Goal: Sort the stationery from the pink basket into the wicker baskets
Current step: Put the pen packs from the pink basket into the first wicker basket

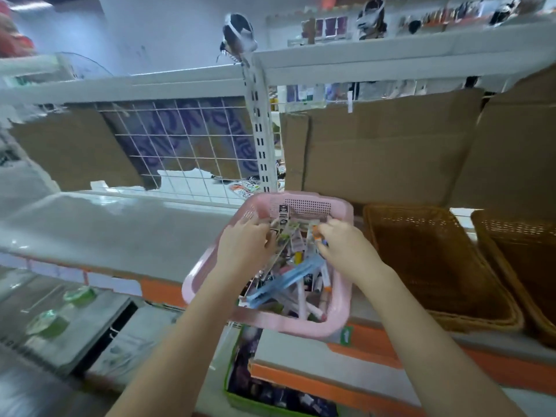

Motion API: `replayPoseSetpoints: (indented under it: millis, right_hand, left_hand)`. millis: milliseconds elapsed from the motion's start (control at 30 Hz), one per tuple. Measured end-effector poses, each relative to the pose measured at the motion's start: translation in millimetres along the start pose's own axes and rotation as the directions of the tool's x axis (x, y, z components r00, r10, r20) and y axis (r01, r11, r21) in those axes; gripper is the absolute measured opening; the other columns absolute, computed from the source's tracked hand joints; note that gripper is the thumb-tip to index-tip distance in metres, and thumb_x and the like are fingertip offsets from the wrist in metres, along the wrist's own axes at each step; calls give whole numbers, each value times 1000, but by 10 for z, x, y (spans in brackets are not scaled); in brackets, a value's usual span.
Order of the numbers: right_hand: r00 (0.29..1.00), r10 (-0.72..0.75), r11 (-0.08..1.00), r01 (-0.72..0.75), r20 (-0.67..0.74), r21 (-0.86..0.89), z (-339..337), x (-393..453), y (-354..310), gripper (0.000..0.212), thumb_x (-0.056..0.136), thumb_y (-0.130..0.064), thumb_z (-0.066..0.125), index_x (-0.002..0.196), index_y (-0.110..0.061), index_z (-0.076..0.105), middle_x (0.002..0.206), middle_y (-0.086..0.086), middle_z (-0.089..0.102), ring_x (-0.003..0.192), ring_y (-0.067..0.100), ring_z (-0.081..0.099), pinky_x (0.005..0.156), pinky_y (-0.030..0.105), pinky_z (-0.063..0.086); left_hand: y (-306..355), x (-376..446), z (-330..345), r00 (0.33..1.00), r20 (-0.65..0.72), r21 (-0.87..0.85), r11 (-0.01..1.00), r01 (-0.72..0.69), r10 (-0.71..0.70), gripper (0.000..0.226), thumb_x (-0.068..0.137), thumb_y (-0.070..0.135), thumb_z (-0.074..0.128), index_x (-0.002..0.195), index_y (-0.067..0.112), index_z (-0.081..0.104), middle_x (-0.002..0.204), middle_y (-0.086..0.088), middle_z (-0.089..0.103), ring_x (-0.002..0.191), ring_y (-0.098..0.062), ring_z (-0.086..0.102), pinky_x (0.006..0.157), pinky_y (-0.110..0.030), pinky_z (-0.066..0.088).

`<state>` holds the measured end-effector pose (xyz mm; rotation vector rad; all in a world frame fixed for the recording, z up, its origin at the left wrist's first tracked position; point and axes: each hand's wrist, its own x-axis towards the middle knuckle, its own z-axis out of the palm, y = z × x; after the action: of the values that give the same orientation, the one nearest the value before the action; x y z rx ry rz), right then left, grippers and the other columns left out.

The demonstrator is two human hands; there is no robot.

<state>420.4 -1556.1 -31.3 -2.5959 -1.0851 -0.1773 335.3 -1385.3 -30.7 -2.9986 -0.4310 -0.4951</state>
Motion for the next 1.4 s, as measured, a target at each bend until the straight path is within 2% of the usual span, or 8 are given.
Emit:
replayPoseSetpoints:
  millis: [300, 467, 567, 800, 1000, 1200, 1300, 1400]
  right_hand:
    - [962, 265, 964, -262, 64, -53, 146, -9, -175, 18, 94, -15, 50, 98, -7, 65, 94, 7, 61, 86, 24, 61, 79, 36, 53]
    - [913, 409, 907, -405, 13, -114, 184, -50, -335, 14, 94, -17, 50, 95, -8, 61, 77, 2, 51, 73, 20, 57, 59, 28, 43]
    - [857, 515, 846, -509, -3, -155, 237, -38, -451, 17, 95, -21, 51, 95, -7, 61, 69, 0, 44, 69, 20, 52, 56, 28, 38]
    - [713, 688, 726, -673, 137, -141, 350, 67, -661, 31, 92, -33, 53, 104, -7, 65, 101, 12, 65, 92, 28, 61, 69, 27, 42]
    - [616, 755, 594, -788, 226, 161, 260, 57, -629, 27, 85, -28, 65, 102, -7, 66, 97, 13, 68, 86, 25, 64, 75, 34, 51]
    - [664, 728, 535, -707, 174, 463, 131, -7, -590, 24, 83, -37, 68, 79, -14, 66, 72, 2, 65, 57, 9, 56, 48, 20, 42]
    - [716, 692, 549, -604, 91, 578, -2, 16, -654, 22, 83, -34, 69, 82, -12, 67, 72, -1, 67, 56, 6, 57, 54, 22, 46]
    - [770, 638, 619, -493, -26, 612, -133, 114, -755, 13, 87, -24, 64, 79, -14, 68, 73, -1, 66, 56, 5, 56, 57, 26, 47]
  left_hand:
    - [-158, 87, 154, 986, 6, -65, 984, -166, 167, 30, 96, 35, 42, 101, 20, 67, 116, 1, 64, 112, -22, 54, 84, -33, 39]
    - [-208, 95, 194, 956, 84, -75, 959, -275, 280, 29, 96, 36, 41, 101, 18, 63, 106, -3, 64, 102, -25, 55, 74, -32, 33]
    - [-238, 74, 192, 929, 112, -118, 933, -339, 351, 31, 94, 37, 42, 102, 16, 63, 108, -4, 64, 103, -26, 55, 83, -36, 40]
    - [-439, 84, 148, 873, 75, -201, 865, -461, 482, 34, 94, 41, 39, 103, 18, 63, 107, -3, 64, 104, -25, 55, 79, -35, 38]
    - [-521, 57, 180, 849, 67, -243, 834, -495, 524, 31, 96, 40, 39, 101, 18, 60, 102, -1, 63, 96, -23, 56, 67, -30, 32]
    - [-525, 44, 220, 875, 86, -399, 821, -408, 476, 28, 96, 39, 43, 93, 19, 63, 91, 3, 62, 80, -17, 54, 63, -27, 40]
    - [-513, 75, 200, 886, 103, -544, 771, -331, 453, 27, 96, 36, 46, 97, 19, 67, 84, 10, 64, 71, -5, 57, 61, -23, 46]
    - [-470, 117, 126, 904, 80, -725, 647, -236, 420, 25, 96, 37, 49, 100, 21, 68, 73, 20, 58, 56, 13, 47, 50, -8, 35]
